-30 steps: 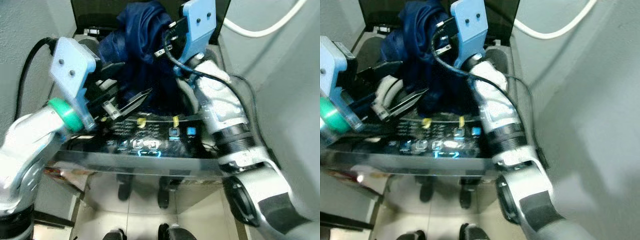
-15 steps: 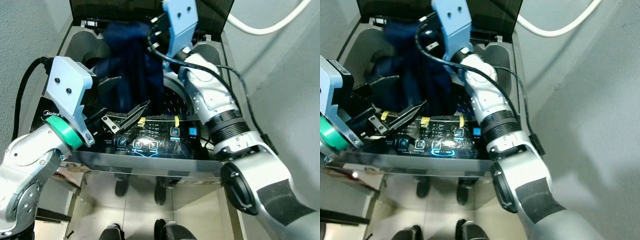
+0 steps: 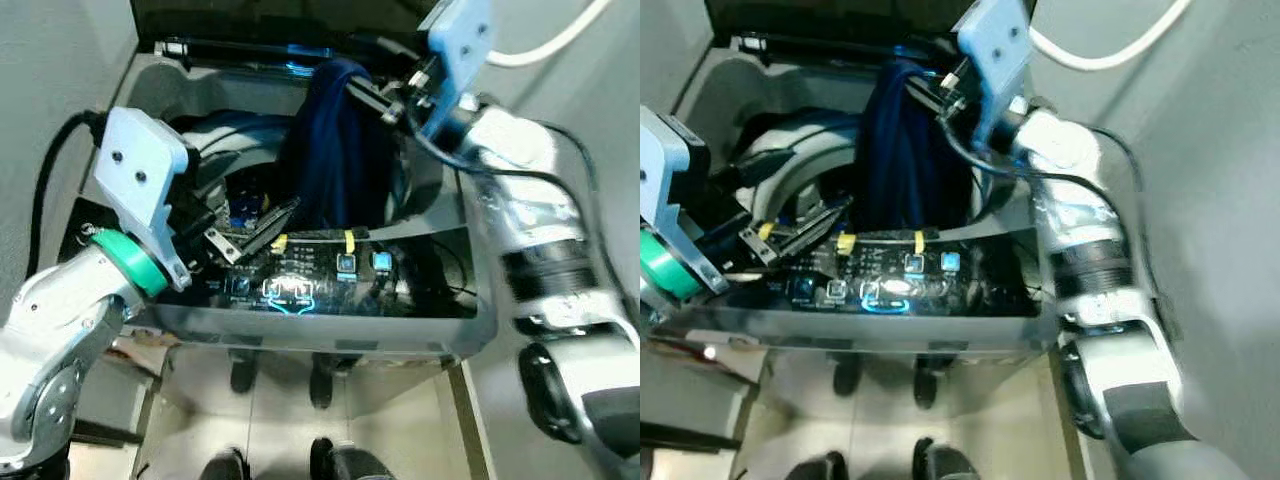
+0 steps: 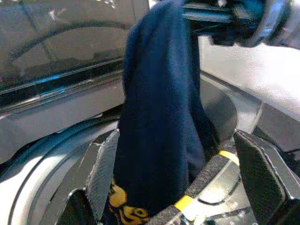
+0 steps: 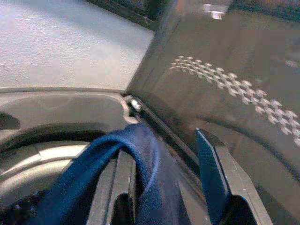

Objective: Clothes washing

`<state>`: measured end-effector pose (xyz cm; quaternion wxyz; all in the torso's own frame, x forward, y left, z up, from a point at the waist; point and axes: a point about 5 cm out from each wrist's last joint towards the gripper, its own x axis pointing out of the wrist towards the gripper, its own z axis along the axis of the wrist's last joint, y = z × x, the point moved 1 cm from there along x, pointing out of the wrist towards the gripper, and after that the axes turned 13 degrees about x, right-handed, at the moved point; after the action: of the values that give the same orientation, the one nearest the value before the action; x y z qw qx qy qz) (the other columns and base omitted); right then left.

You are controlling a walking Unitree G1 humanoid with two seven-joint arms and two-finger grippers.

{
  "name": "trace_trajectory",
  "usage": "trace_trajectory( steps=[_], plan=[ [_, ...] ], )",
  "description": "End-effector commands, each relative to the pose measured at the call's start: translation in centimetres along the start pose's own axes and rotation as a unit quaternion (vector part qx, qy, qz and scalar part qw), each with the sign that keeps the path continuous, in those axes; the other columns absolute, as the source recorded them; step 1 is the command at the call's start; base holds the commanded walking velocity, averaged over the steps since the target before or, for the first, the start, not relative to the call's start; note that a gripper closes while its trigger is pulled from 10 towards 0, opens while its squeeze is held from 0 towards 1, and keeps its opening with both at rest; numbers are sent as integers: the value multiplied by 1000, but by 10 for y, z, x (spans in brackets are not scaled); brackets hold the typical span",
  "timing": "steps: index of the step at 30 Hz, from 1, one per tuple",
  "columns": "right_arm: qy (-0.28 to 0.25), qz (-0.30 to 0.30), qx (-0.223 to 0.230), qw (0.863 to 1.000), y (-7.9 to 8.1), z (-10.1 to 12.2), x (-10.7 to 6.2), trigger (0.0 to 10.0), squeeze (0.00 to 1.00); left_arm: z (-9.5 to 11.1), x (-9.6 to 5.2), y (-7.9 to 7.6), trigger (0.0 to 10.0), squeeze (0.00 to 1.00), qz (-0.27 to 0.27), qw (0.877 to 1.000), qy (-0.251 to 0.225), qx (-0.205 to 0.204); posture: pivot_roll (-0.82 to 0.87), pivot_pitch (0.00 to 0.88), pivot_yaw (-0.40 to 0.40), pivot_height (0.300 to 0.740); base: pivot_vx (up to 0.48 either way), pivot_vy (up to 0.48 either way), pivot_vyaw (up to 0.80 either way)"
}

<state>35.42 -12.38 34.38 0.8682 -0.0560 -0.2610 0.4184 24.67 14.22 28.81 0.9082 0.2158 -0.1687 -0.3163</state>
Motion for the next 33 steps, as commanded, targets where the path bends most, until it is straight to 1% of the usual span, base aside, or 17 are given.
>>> trace_trajectory(
  steps=[1,2,3,5,6,8,10,11,13,18,21,22,24,26,29,31,33],
  plan=[
    [-22,-4,1,1000,-3,12,-4,10000,0,1,-1,-3,10000,0,-9,1000,-2,0,78,99,-21,720,0,0,0],
    [-22,-4,1,1000,-3,12,-4,10000,0,1,-1,-3,10000,0,-9,1000,-2,0,78,99,-21,720,0,0,0],
    [-57,-43,33,997,-8,25,-30,10000,0,1,-2,0,10000,0,-10,1000,0,3,69,95,4,720,0,0,0],
    [-57,-43,33,997,-8,25,-30,10000,0,1,-2,0,10000,0,-10,1000,0,3,69,95,4,720,0,0,0],
    [-124,-81,82,986,-12,43,-53,10000,0,1,-1,2,10000,0,-15,1000,-1,5,58,87,26,720,0,0,0],
    [-124,-81,82,986,-12,43,-53,10000,0,1,-1,2,10000,0,-15,1000,-1,5,58,87,26,720,0,0,0],
    [-272,-109,172,941,-18,78,-82,10000,0,4,10,5,10000,0,-25,1000,-13,8,59,72,50,720,0,0,0],
    [-272,-109,172,941,-18,78,-82,10000,0,4,10,5,10000,0,-25,1000,-13,8,59,72,50,720,0,0,0],
    [-360,-86,220,902,-23,97,-92,10000,0,6,16,7,10000,0,-29,999,-20,10,69,71,52,720,0,0,0],
    [-395,-69,241,884,-24,104,-96,10000,0,6,16,7,10000,0,-27,999,-21,10,76,73,49,720,0,0,0],
    [-373,-71,232,896,-22,102,-93,10000,0,6,16,7,10000,0,-25,999,-21,10,75,73,48,720,0,0,0],
    [-329,-68,215,917,-16,94,-83,10000,0,6,16,7,10000,0,-24,999,-21,9,74,75,45,720,0,0,0],
    [-329,-68,215,917,-16,94,-83,10000,0,6,16,7,10000,0,-24,999,-21,9,74,75,45,720,0,0,0],
    [-176,-80,142,971,-3,58,-39,10000,0,5,17,6,10000,0,-21,999,-23,6,57,84,28,720,0,0,0],
    [-176,-80,142,971,-3,58,-39,10000,0,5,17,6,10000,0,-21,999,-23,6,57,84,28,720,0,0,0],
    [-104,-77,97,987,5,37,-15,10000,0,4,18,5,10000,0,-21,999,-25,4,56,85,26,720,0,0,0],
    [-7,-39,16,999,27,5,46,10000,0,4,21,1,10000,0,-18,999,-31,-4,45,97,-5,720,0,0,0]
  ],
)
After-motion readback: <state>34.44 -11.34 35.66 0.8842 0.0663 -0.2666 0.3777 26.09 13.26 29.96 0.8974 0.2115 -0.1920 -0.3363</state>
